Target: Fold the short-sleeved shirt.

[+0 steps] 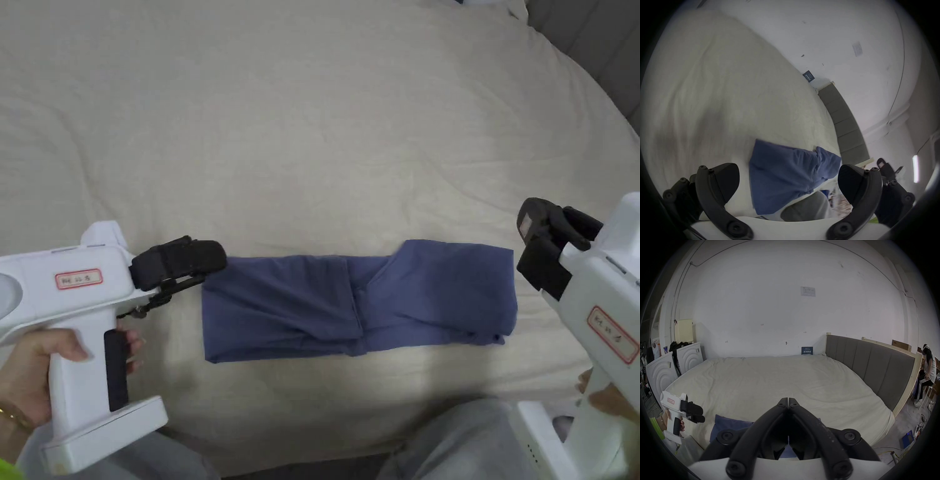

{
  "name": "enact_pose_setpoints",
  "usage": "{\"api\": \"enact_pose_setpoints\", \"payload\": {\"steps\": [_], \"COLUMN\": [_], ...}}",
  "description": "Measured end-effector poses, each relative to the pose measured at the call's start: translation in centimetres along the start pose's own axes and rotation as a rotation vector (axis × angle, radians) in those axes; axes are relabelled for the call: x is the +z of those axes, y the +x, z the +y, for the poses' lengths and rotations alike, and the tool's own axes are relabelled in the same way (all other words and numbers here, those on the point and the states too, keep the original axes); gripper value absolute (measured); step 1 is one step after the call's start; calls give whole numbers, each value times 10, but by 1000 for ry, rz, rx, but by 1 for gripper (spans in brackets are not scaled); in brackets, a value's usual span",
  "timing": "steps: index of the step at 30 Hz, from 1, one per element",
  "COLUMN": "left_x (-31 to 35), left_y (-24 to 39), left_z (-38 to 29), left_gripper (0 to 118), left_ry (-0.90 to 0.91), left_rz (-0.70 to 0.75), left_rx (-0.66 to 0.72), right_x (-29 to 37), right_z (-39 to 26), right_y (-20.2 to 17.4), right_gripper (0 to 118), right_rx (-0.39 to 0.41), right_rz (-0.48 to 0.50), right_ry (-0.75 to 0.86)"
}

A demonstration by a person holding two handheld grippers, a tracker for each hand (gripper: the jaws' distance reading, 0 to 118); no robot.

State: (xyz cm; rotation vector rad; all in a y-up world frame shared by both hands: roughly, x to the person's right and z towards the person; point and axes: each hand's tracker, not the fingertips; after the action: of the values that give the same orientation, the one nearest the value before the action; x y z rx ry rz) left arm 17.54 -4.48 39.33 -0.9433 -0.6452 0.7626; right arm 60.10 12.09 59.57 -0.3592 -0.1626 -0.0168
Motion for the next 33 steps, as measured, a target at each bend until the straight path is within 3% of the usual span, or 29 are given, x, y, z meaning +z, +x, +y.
{"api": "enact_pose_setpoints", "payload": {"steps": [7,9,10,12,14,15,16,17,18,19,21,28,33], "left_x": [-24,-23,-23,-34,-45,-45,-46,-50,-51,-46,-46,-7,57], "left_y": [-36,-36,-7,-6,12,16,21,23,15,18,33,50,54], "left_z": [-12,-14,-19,-22,-27,-28,-27,-27,-19,-17,-14,18,50], "left_gripper": [118,118,117,97,76,60,23,10,10,10,8,6,6], "left_ry": [-59,-23,-25,-68,-78,-75,-82,-100,-114,-107,-112,-53,124], "left_rz": [-10,-93,-135,-124,-13,11,77,206,214,125,229,310,547], "left_rx": [149,156,193,236,156,114,77,72,106,166,221,124,50], "right_x": [-4,-3,-2,-2,-3,-3,-3,-2,-2,-2,-1,3,1], "right_z": [-3,-2,-1,0,1,0,0,0,0,0,0,-1,1], "right_y": [-7,-8,-9,-10,-11,-10,-11,-11,-12,-13,-15,-17,-16], "right_gripper": [1,1,1,1,1,1,1,1,1,1,1,1,1], "right_rx": [15,27,33,42,48,50,53,55,58,63,67,61,43], "right_rz": [-5,-4,-5,-9,-14,-14,-11,-6,-3,1,4,31,53], "right_ry": [-33,-37,-39,-40,-41,-42,-42,-41,-41,-41,-41,-32,-21]}}
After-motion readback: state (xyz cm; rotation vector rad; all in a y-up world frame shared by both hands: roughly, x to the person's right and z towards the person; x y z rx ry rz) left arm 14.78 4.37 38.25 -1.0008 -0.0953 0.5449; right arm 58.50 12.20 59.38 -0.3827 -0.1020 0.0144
